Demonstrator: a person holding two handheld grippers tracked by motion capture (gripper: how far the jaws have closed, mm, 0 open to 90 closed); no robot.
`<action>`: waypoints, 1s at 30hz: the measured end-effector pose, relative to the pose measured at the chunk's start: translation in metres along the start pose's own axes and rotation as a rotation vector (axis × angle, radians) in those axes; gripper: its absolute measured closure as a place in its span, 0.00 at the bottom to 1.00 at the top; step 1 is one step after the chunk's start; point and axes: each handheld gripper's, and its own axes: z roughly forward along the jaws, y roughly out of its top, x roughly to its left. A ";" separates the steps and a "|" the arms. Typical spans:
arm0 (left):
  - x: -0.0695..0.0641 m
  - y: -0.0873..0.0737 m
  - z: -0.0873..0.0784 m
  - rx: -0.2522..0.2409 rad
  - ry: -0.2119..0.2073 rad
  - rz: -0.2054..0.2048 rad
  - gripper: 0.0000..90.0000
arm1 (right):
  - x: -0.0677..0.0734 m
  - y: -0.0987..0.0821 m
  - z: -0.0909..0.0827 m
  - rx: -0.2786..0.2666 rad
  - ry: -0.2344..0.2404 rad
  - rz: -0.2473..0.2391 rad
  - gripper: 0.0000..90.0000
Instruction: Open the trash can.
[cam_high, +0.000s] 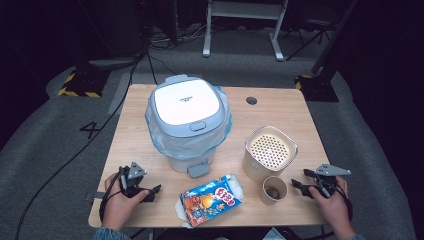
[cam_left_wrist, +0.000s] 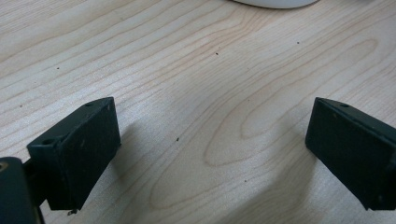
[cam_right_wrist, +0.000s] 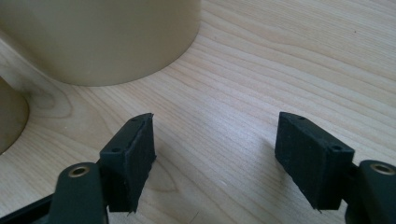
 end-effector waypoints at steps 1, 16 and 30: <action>0.000 0.000 0.000 0.000 0.000 0.000 0.05 | 0.000 0.000 0.000 0.000 0.000 0.000 0.32; 0.012 0.014 -0.023 -0.084 -0.084 -0.031 0.49 | -0.001 0.000 0.001 -0.001 0.004 -0.006 0.32; 0.009 0.048 -0.067 -0.250 -0.208 -0.018 0.59 | -0.001 0.000 0.001 -0.001 0.004 -0.006 0.32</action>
